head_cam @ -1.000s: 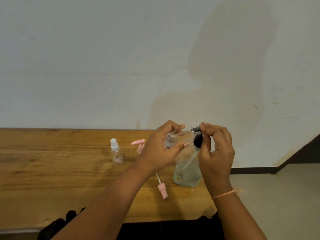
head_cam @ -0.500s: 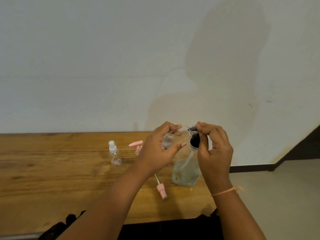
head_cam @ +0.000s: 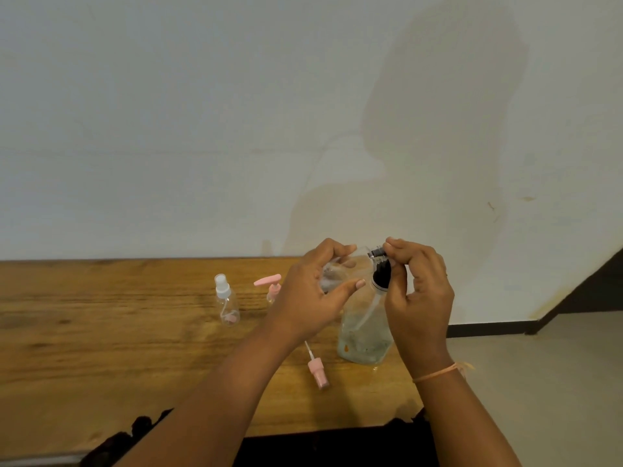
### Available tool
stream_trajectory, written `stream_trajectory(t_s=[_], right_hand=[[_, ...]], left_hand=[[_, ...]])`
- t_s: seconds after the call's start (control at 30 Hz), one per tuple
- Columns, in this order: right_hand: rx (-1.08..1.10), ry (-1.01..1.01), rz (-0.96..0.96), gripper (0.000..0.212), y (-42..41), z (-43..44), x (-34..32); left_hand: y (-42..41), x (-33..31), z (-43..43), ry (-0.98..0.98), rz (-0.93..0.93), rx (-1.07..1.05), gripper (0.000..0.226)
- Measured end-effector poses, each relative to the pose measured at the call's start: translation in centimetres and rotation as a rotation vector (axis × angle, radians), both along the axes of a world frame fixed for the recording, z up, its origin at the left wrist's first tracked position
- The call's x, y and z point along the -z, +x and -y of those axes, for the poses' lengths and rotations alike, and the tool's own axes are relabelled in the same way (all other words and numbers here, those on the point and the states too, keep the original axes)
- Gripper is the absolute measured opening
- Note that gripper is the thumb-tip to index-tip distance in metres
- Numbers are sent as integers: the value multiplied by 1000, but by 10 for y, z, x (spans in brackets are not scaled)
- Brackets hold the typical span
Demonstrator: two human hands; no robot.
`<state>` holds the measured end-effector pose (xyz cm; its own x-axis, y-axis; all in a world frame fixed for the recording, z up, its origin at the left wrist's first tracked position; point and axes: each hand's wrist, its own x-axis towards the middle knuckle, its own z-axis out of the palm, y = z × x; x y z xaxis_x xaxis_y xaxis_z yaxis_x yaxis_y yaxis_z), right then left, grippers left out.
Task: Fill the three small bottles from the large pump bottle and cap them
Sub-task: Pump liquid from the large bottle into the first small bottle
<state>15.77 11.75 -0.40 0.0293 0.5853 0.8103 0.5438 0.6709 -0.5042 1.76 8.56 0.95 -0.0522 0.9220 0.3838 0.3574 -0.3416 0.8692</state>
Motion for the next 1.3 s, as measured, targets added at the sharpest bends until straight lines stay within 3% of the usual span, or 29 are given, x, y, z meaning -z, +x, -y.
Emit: stream_trajectory(t_s=[1.3], right_hand=[[9, 20, 21, 25, -1, -4, 7]], left_hand=[[1, 5, -2, -38, 27, 17, 34]])
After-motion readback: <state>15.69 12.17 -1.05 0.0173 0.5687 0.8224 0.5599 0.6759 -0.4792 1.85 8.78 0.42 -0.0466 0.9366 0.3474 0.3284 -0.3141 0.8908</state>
